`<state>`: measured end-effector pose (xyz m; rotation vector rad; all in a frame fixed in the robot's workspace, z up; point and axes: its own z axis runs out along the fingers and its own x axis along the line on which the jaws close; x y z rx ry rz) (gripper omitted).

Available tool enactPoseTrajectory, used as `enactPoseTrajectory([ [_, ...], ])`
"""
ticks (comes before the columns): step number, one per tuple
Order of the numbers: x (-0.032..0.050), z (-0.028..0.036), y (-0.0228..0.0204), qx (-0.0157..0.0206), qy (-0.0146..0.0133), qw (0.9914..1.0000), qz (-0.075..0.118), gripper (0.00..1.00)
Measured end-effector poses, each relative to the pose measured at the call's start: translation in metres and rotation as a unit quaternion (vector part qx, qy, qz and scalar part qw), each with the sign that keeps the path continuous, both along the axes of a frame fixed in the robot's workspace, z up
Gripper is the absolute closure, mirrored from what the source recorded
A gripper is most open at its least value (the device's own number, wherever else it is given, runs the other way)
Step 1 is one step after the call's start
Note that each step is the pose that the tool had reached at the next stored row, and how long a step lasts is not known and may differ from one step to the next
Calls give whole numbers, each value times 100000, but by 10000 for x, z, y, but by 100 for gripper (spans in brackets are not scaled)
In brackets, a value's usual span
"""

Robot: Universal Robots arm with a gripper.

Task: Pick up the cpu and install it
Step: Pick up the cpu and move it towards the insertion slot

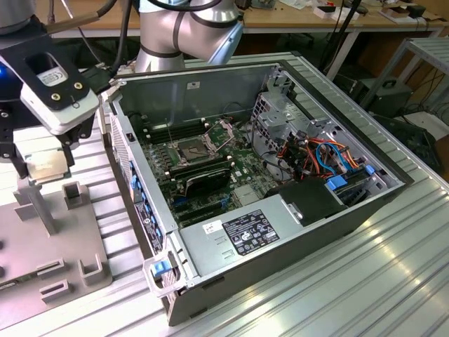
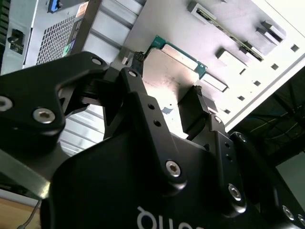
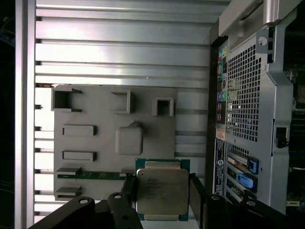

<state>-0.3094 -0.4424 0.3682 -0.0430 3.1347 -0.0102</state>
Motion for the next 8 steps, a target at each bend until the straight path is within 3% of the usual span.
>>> enactPoseTrajectory([
  [8,170,-1,0,3,-3,100000,-29,45],
])
